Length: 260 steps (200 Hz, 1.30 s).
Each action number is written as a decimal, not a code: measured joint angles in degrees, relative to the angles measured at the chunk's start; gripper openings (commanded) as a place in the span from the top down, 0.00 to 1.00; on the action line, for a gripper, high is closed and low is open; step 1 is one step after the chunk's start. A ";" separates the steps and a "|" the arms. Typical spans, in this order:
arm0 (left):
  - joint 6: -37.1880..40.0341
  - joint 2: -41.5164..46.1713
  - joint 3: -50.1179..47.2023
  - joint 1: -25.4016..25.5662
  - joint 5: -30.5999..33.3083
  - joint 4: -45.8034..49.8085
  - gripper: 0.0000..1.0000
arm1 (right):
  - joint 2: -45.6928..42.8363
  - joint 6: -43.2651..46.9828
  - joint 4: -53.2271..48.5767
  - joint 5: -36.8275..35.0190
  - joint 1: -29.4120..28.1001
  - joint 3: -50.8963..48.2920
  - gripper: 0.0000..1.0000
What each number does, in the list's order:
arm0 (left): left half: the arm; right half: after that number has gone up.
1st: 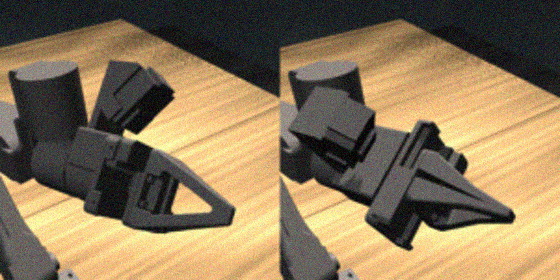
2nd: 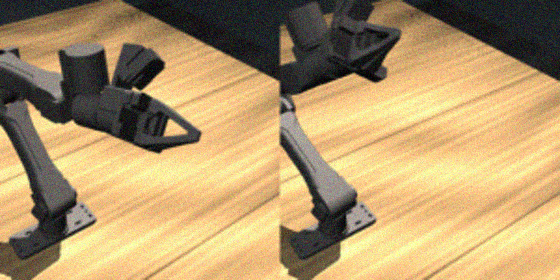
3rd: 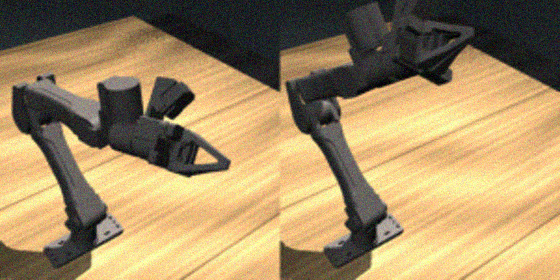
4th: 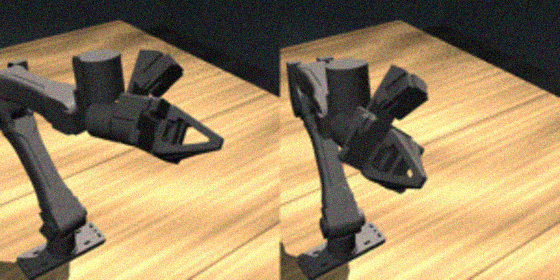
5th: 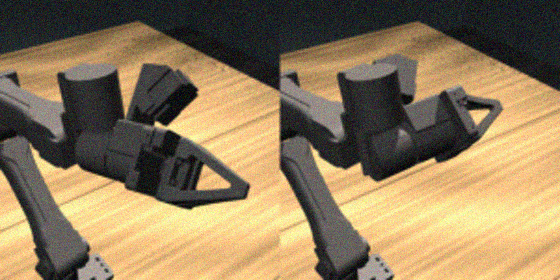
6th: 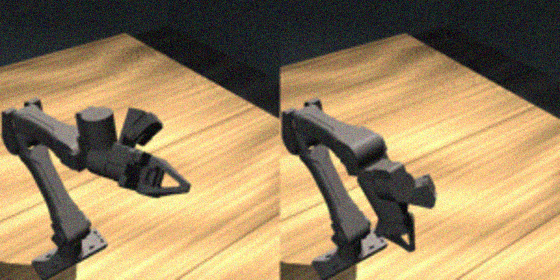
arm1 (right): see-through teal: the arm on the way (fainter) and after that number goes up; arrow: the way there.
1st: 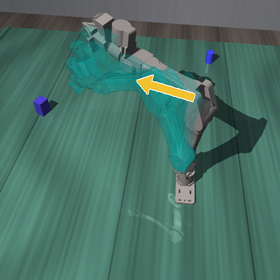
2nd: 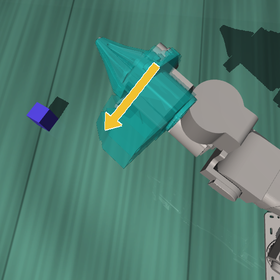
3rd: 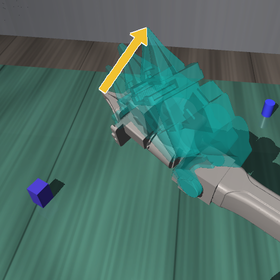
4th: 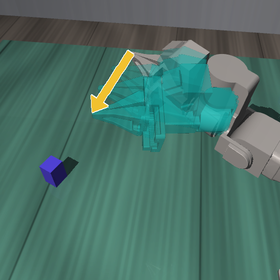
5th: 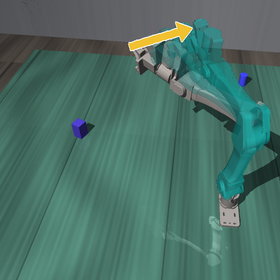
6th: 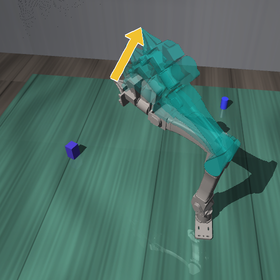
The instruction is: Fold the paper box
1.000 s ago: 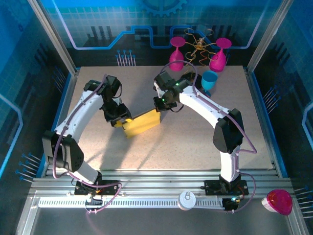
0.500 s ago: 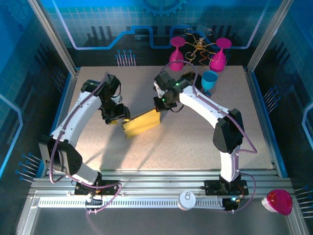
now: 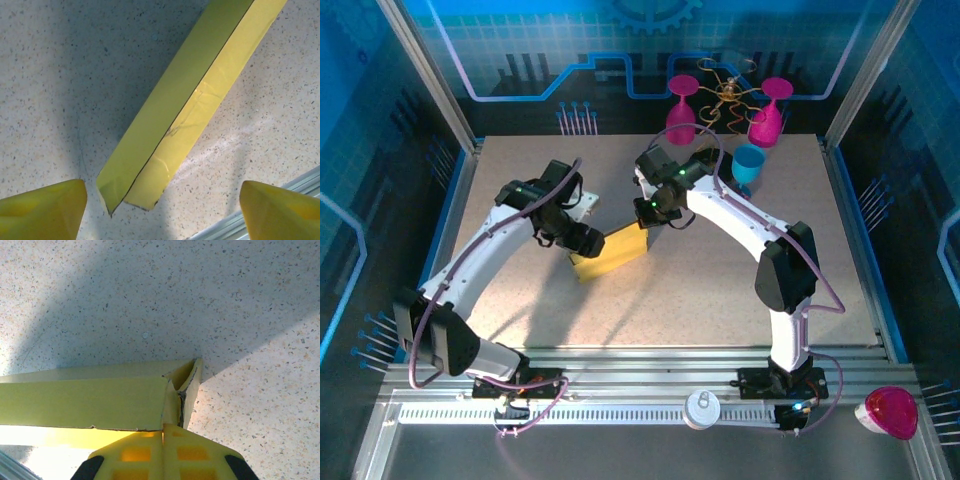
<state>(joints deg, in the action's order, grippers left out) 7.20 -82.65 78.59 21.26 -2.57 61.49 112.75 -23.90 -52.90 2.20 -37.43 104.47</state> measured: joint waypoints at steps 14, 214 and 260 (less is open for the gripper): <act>2.05 -0.74 -0.04 0.72 0.04 -0.87 0.16 | 0.00 0.00 0.00 0.00 0.00 0.00 1.00; 10.47 -9.60 -1.07 4.11 6.43 -2.89 0.67 | 0.48 0.15 0.70 1.05 0.35 0.94 1.00; 10.73 -9.55 -1.14 4.15 6.45 -2.93 0.63 | 0.90 0.17 0.90 1.25 0.39 1.64 1.00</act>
<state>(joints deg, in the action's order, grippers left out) 17.93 -92.20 77.45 25.41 3.88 58.57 113.65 -23.73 -52.01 3.44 -37.04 106.10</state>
